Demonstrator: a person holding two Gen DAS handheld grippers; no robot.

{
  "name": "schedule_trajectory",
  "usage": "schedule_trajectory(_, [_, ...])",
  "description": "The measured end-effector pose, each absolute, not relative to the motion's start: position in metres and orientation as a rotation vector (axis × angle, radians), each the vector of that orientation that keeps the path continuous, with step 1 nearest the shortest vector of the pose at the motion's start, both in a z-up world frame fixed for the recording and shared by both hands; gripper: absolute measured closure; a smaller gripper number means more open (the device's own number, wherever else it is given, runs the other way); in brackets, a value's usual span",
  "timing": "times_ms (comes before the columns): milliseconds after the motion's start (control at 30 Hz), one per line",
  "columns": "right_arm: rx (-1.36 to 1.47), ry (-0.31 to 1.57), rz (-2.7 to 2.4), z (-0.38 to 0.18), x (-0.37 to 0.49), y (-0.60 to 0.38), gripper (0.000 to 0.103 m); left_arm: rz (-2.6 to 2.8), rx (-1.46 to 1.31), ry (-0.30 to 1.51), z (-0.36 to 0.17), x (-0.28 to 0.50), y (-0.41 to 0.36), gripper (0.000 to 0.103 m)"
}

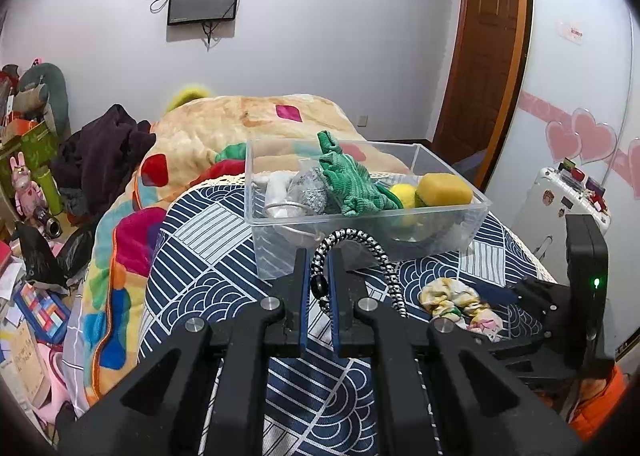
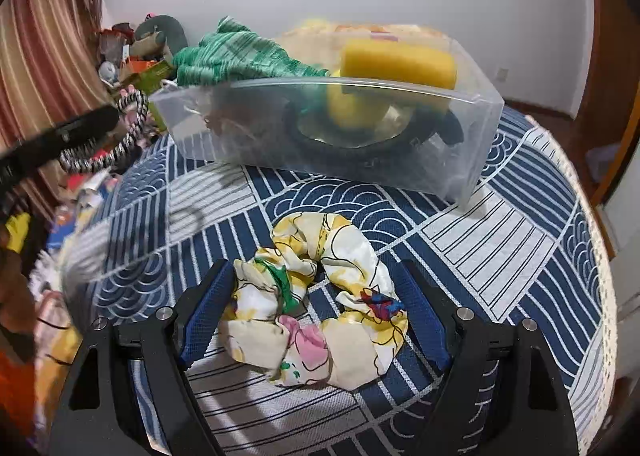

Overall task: Organize soft objects
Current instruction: 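Lower the beaded band and scrunchie into the clear box and open both tools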

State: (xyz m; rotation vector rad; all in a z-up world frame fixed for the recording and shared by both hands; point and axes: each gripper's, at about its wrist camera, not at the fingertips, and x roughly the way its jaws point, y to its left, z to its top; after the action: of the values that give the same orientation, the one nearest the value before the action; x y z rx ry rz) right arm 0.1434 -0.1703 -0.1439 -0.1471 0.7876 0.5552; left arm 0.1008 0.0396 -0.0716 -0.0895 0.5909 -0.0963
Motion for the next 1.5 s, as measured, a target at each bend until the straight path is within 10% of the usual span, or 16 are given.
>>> schedule_trajectory(167, [-0.160,0.782,0.580,-0.141,0.138,-0.169,0.081,-0.091,-0.091,0.579,-0.069,0.100,0.040,0.096])
schedule_trajectory(300, [-0.163,0.754,0.560,-0.135,0.137,-0.173,0.089,-0.088,-0.097,0.566,-0.065,0.099,0.042,0.096])
schedule_trajectory(1233, [-0.040,0.578,0.540,-0.068,0.211,-0.132,0.085,0.015,-0.110,0.598,-0.066,0.199,0.042,0.096])
schedule_trajectory(1400, [-0.090,0.588,0.498,-0.080,0.205,-0.133,0.047,0.022,-0.104,0.613,-0.075,0.197,0.044,0.087])
schedule_trajectory(1500, [-0.098,0.562,0.497,-0.073,0.201,-0.134,0.042,0.017,-0.122,0.612,-0.075,0.193,0.048,0.073])
